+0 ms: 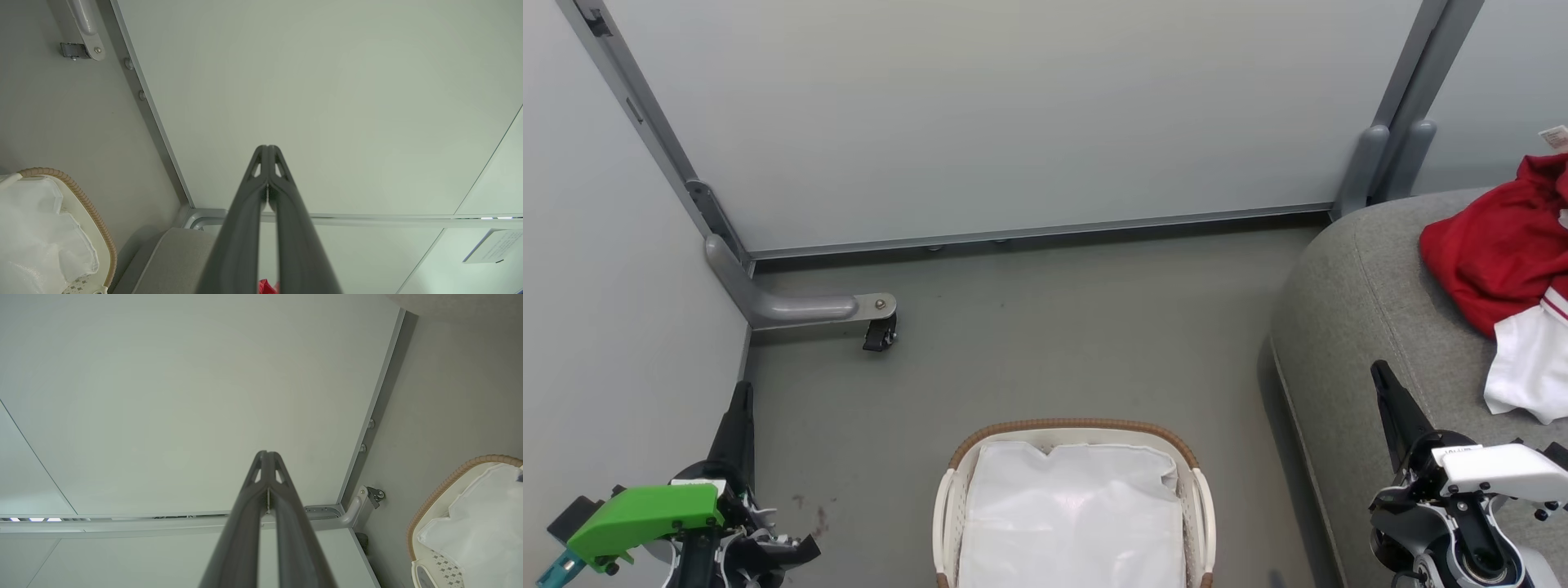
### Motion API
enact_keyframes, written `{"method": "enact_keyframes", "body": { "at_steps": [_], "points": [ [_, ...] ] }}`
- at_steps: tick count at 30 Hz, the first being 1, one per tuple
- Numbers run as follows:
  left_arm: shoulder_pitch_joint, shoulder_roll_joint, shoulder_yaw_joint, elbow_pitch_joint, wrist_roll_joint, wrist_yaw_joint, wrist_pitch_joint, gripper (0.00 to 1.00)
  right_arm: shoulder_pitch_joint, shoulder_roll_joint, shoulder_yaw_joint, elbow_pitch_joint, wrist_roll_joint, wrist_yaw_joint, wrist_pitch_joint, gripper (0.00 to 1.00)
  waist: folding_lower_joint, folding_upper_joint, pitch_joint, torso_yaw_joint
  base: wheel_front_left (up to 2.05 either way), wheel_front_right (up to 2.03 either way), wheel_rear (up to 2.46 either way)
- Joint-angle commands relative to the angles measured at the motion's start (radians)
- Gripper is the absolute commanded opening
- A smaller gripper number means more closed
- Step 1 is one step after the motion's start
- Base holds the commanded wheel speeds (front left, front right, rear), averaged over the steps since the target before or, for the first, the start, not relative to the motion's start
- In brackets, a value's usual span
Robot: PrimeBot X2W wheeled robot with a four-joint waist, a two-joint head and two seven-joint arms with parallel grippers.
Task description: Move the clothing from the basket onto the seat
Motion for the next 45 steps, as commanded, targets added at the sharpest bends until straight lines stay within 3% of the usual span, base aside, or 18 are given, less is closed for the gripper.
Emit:
{"method": "enact_keyframes", "body": {
  "at_steps": [1, 45],
  "points": [
    [-0.010, 0.003, 0.002, -0.002, -0.005, -0.006, 0.004, 0.00, 0.011, -0.006, -0.002, -0.003, 0.003, 0.000, 0.001, 0.00, 0.0000, 0.0000, 0.000, 0.000, 0.00, 0.00, 0.00],
    [-0.010, 0.003, 0.002, -0.002, -0.005, -0.006, 0.004, 0.00, 0.011, -0.006, -0.002, -0.003, 0.004, 0.000, 0.001, 0.00, 0.0000, 0.0000, 0.000, 0.000, 0.00, 0.00, 0.00]
  ]
}}
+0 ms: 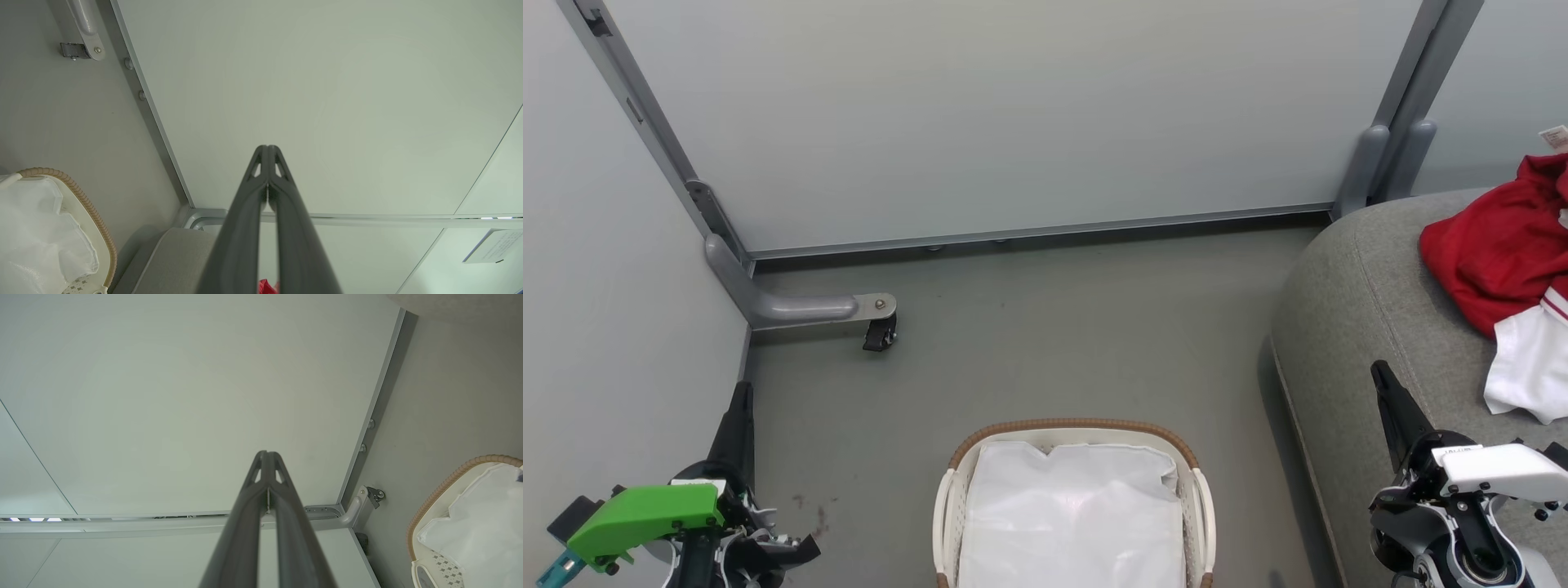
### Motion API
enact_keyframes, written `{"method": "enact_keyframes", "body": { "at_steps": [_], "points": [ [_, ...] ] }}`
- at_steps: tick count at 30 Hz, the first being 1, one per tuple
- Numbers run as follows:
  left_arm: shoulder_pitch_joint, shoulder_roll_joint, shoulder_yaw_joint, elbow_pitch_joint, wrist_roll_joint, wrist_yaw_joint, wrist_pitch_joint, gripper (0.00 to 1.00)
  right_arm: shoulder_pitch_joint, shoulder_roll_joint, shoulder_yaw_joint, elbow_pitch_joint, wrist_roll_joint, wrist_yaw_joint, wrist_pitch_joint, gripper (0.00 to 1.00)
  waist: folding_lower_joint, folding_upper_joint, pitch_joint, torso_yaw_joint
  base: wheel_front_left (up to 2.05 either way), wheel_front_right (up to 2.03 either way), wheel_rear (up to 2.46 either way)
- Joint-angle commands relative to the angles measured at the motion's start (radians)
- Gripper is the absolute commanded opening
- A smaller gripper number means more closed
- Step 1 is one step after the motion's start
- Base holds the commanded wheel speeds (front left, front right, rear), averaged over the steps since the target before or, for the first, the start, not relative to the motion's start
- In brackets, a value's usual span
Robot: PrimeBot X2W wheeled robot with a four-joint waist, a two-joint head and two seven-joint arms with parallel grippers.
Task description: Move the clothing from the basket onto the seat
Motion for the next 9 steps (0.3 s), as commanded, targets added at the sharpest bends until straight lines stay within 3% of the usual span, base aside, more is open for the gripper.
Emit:
{"method": "enact_keyframes", "body": {
  "at_steps": [1, 9],
  "points": [
    [-0.010, 0.003, 0.002, -0.002, -0.005, -0.006, 0.004, 0.00, 0.011, -0.006, -0.002, -0.003, 0.004, 0.000, 0.001, 0.00, 0.0000, 0.0000, 0.000, 0.000, 0.00, 0.00, 0.00],
    [-0.010, 0.003, 0.002, -0.002, -0.005, -0.006, 0.004, 0.00, 0.011, -0.006, -0.002, -0.003, 0.004, 0.000, 0.001, 0.00, 0.0000, 0.0000, 0.000, 0.000, 0.00, 0.00, 0.00]
  ]
}}
